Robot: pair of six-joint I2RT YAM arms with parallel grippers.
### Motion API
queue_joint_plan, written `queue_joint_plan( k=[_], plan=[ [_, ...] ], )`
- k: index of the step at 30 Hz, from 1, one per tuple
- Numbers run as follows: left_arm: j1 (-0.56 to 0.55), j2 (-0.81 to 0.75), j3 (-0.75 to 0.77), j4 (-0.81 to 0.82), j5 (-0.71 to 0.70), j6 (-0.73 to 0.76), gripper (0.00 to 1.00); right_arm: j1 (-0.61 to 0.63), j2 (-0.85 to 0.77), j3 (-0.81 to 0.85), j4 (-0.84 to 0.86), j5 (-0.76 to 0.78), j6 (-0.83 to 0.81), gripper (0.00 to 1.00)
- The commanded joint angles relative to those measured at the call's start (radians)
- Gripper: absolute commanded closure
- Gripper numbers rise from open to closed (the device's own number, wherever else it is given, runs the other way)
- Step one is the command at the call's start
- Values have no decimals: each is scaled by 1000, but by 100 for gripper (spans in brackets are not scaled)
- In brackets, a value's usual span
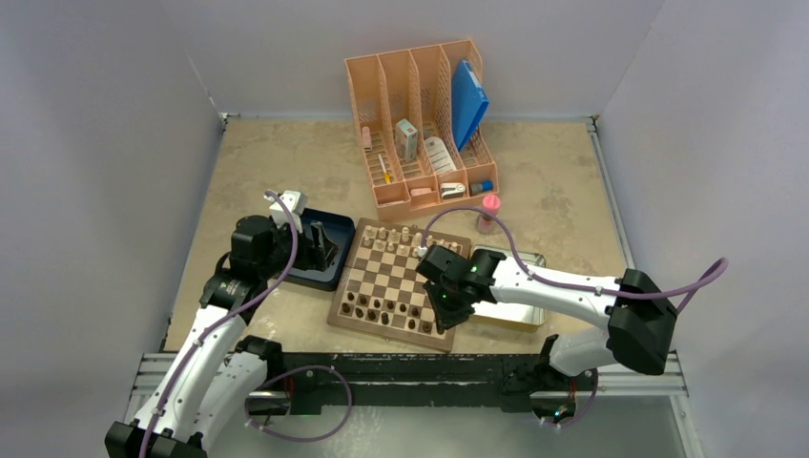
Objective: Set up the chess pieces on the board
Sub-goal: Place the chess piece on the chessboard.
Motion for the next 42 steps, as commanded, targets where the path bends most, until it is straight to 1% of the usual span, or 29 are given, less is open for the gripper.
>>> queue_joint_plan(
  k=[1,8,18,33,37,40,42],
  plan=[
    [-5,-4,39,24,-1,-4,29,-4,-22,32,-40,27,-11,84],
    [-5,-1,39,24,1,-4,29,-4,-25,21,-8,26,-17,84],
    [-5,-5,39,23,0,-5,29,-4,-28,41,-19,20,-10,83],
    [-5,-4,37,24,7,-4,29,-4,-41,7,-5,-20,7,83],
    [-5,-10,36,26,4,-2,29,-4,-60,1,-2,-17,16,79],
    [-5,-7,36,24,3,-4,29,-4,-66,7,-7,-7,16,73],
    [-5,-8,37,21,1,-3,29,-4,-68,10,-12,2,17,72]
  ],
)
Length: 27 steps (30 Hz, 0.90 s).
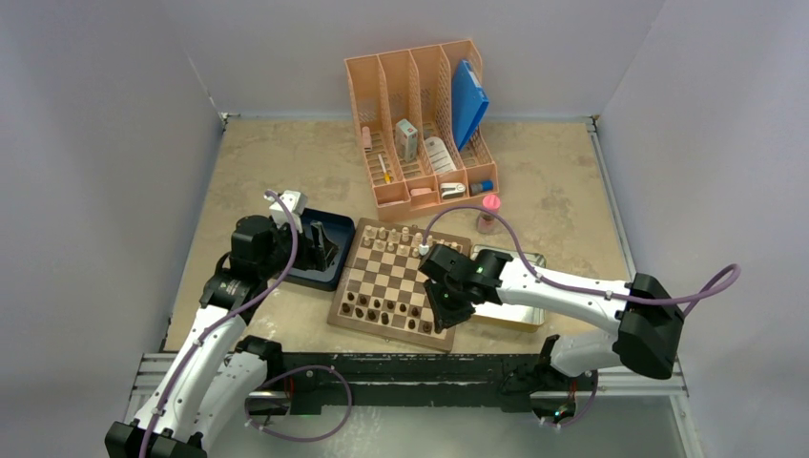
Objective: Set up the chess pieces on the board
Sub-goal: Place the chess piece on the chessboard.
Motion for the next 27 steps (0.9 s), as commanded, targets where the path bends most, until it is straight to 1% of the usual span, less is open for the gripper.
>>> queue_joint_plan(
  k=[1,12,21,27],
  plan=[
    [-5,-9,37,20,-1,-2,29,-4,-27,12,-17,12,6,72],
    [-5,-20,36,22,-5,1,29,-4,-10,11,-16,24,13,76],
    [-5,-24,34,24,-8,4,29,-2,-38,-3,-36,5,12,86],
    [-5,-26,34,25,-9,3,29,-2,-43,21,-61,16,12,88]
  ],
)
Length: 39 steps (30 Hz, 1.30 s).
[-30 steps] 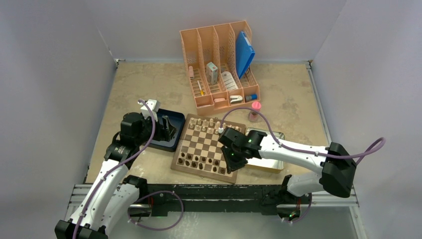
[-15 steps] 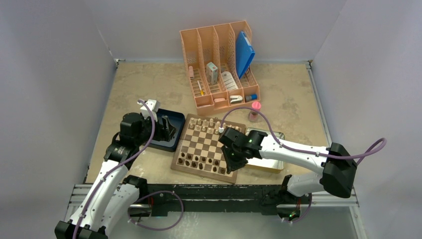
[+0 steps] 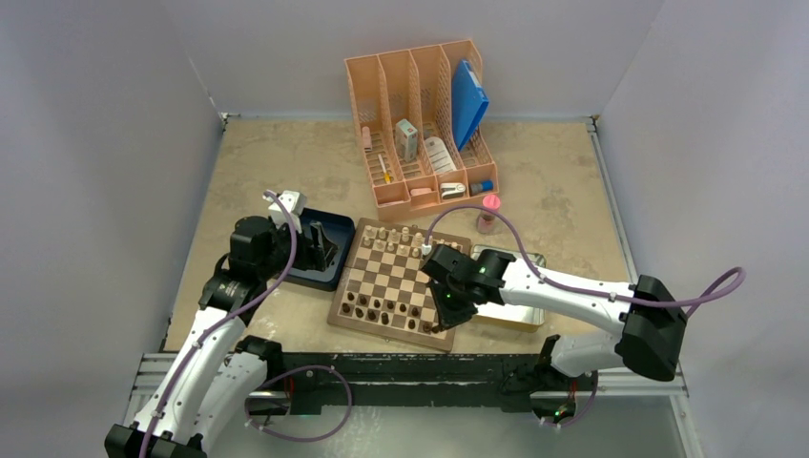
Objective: Set up the chess pieces on the board
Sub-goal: Place the chess piece on the chessboard.
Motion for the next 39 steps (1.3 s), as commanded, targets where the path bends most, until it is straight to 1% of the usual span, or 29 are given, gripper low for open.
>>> queue_joint_plan(
  k=[1,26,39],
  plan=[
    [-5,-13,34,25,-5,3,29,-2,-27,22,-40,9,5,89],
    [-5,-11,34,28,4,2,29,-2,-11,69,-89,34,-1,88],
    [-5,-12,34,27,6,2,29,-3,-15,52,-102,23,2,88]
  ],
)
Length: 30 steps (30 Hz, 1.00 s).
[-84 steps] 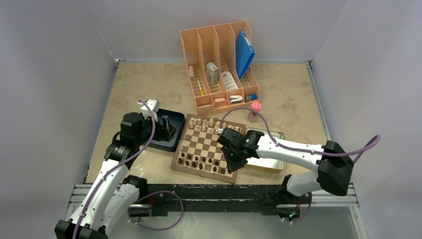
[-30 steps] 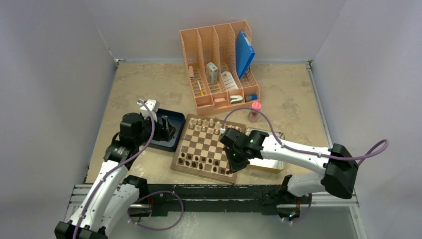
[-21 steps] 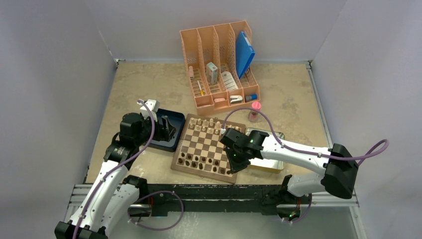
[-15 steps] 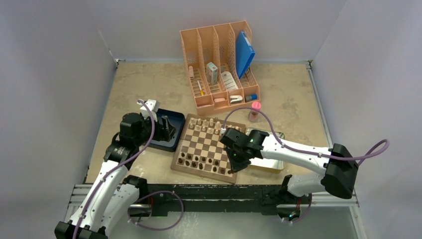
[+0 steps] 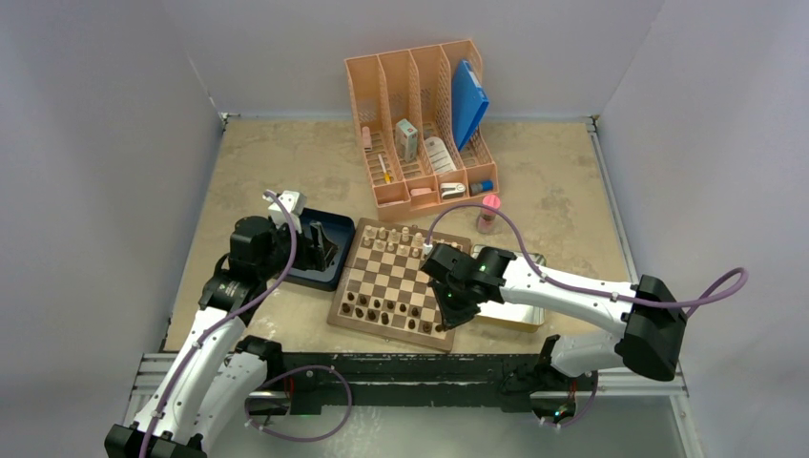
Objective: Set up the chess pieces on the board
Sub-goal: Place the chess piece on the chessboard.
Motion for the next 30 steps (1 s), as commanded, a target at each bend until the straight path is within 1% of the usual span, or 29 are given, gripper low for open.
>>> queue_joint_plan(
  k=[1,12,20,23,26,30],
  plan=[
    [-5,-13,34,27,6,3,29,-3,-14,21,-39,1,2,88],
    [-5,-16,34,27,5,4,29,2,4,21,-38,-4,-3,88],
    [-5,-16,34,27,6,4,29,15,26,25,-33,-15,-10,85],
    [-5,-15,33,28,7,4,29,17,38,38,-36,-13,-11,83],
    [-5,-15,33,29,5,4,29,23,50,58,-39,-9,-11,78],
    [-5,-17,33,29,7,4,29,25,57,77,-45,8,-9,74]
  ],
)
